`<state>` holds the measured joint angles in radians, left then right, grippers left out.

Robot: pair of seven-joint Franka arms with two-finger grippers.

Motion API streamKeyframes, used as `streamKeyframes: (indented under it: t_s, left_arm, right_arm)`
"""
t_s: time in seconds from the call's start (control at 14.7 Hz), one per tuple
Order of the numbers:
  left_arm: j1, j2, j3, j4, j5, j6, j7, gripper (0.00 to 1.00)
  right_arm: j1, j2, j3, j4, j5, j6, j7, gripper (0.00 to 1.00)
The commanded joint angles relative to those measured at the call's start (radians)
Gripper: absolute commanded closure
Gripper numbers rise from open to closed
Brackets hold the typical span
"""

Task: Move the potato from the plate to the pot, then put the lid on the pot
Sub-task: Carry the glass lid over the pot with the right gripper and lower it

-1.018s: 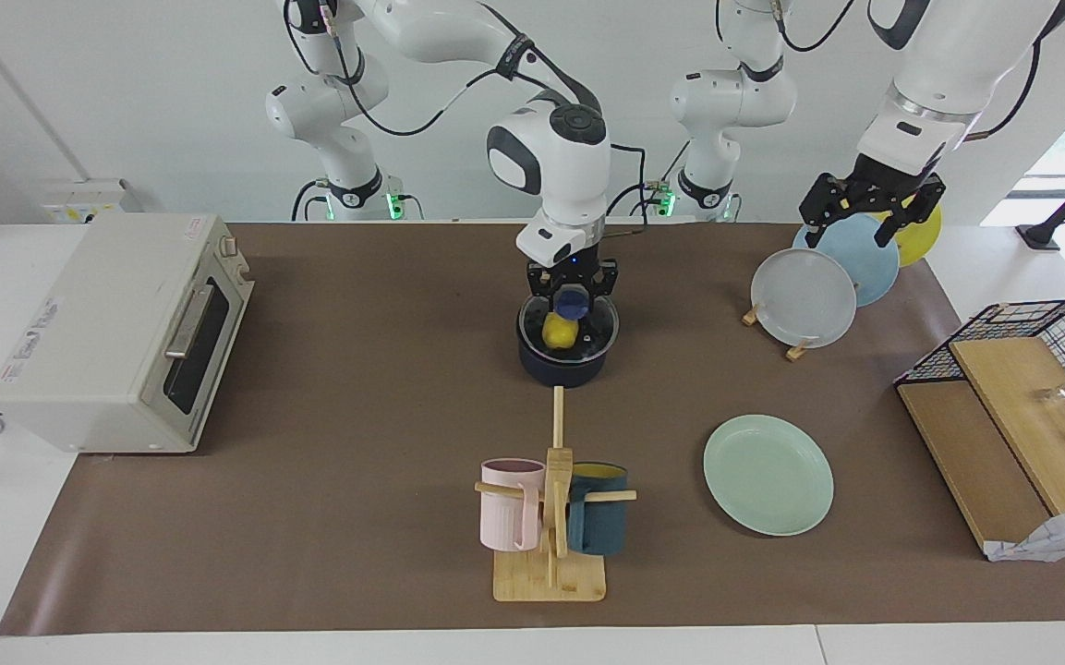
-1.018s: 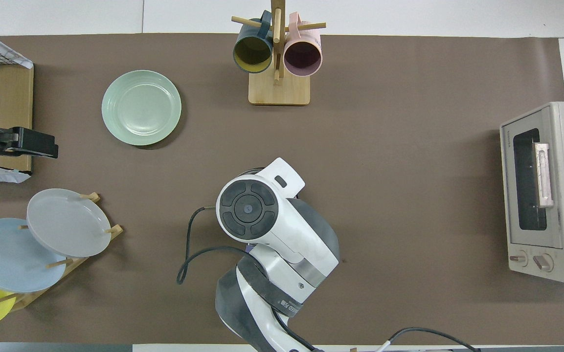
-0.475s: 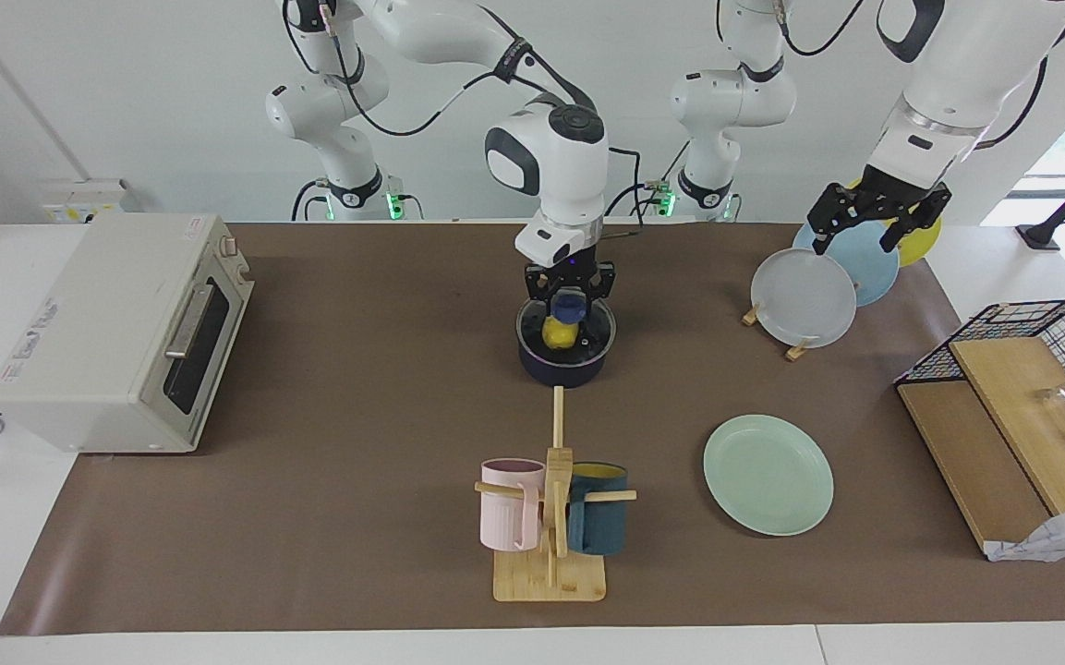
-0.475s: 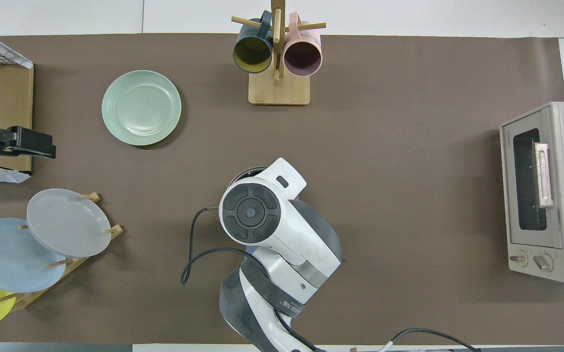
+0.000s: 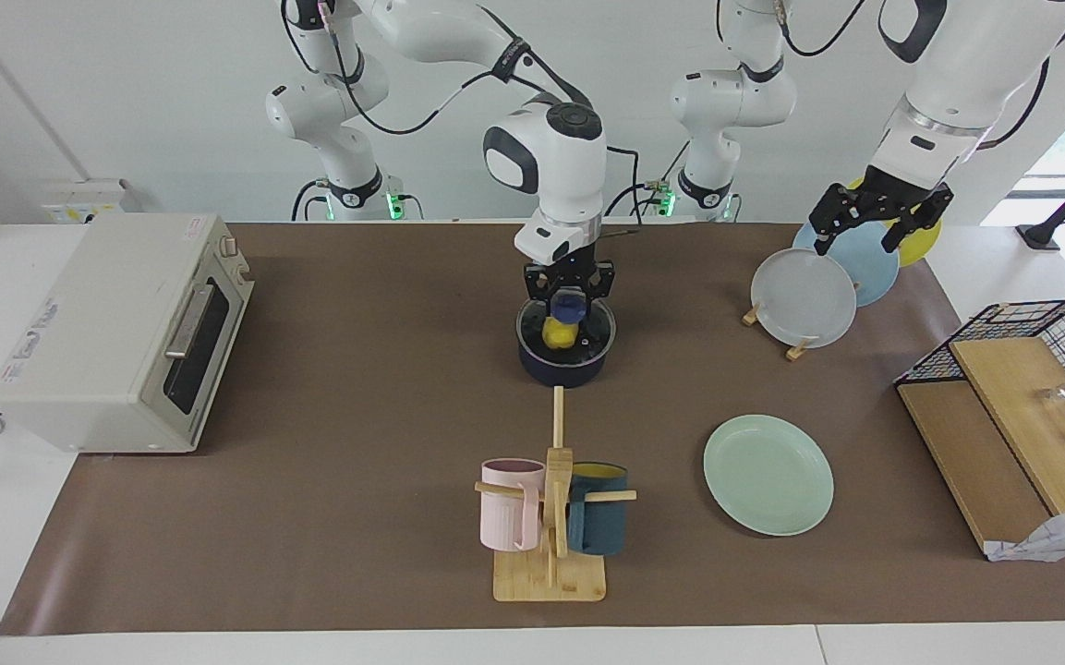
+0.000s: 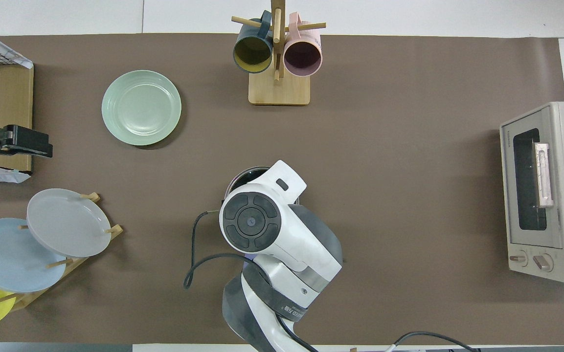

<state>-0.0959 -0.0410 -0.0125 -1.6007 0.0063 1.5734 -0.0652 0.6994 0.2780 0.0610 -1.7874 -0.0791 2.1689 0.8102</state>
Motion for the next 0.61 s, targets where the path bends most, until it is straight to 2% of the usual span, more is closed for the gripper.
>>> streamKeyframes:
  t_s: [0.0, 0.2, 0.54]
  left_arm:
    - [0.008, -0.007, -0.007, 0.005, 0.001, -0.01, -0.005, 0.0]
    - [0.013, -0.008, -0.007, 0.005, 0.001, -0.01, -0.004, 0.0]
    - [0.022, -0.01, -0.009, 0.004, 0.001, -0.015, -0.004, 0.0]
  right_arm:
    - [-0.031, -0.002, 0.01, -0.03, -0.01, 0.052, -0.013, 0.0]
    - [-0.037, -0.002, 0.008, 0.023, -0.007, -0.003, -0.014, 0.0]
    - [-0.092, -0.003, 0.008, 0.202, -0.004, -0.226, -0.037, 0.0]
